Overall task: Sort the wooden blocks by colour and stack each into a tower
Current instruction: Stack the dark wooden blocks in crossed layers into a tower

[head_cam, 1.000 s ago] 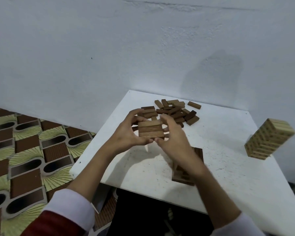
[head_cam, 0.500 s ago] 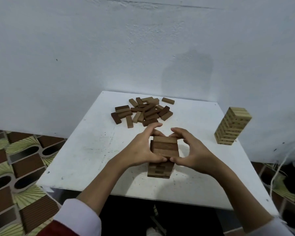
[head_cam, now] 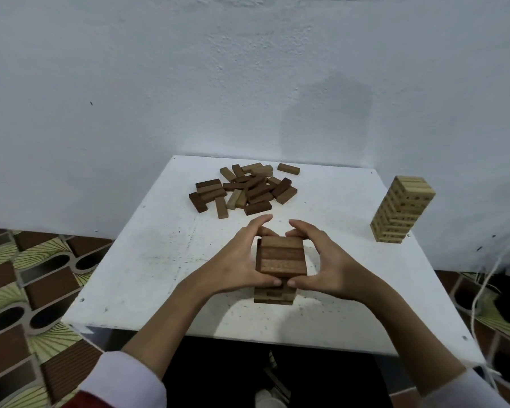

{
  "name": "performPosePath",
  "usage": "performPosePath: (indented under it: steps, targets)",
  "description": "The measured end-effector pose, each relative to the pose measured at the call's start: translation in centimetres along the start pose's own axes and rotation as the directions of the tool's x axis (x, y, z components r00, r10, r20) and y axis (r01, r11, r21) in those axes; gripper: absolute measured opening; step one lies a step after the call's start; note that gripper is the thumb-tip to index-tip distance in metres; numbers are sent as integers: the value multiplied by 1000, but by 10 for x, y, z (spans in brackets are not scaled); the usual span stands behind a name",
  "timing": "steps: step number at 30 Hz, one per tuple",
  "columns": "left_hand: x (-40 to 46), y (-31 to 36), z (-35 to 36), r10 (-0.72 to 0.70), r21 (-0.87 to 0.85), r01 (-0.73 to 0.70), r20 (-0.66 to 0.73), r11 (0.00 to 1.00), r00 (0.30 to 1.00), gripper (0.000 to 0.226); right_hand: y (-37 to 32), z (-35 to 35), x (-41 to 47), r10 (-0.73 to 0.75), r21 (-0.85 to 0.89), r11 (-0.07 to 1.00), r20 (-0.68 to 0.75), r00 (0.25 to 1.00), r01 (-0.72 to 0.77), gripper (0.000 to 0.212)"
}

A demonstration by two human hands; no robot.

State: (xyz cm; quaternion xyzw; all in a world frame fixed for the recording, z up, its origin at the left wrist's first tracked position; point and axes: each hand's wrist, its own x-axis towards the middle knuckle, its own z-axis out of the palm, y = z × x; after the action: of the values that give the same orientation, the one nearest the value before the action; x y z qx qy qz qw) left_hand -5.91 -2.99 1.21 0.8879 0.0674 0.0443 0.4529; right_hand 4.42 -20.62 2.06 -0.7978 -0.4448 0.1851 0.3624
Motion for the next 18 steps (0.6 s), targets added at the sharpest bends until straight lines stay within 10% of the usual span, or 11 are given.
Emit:
performPosePath:
  steps: [14, 18]
  targets:
    - [0, -4, 2, -1, -84, -1, -17, 996, 1000, 106, 4, 4, 10, 39, -6, 999, 23, 999, -39, 97]
    - [-8, -8, 12, -71, -354, 41, -70, 934, 995, 95, 0, 14, -3, 89, 264, 963, -112, 990, -56, 83]
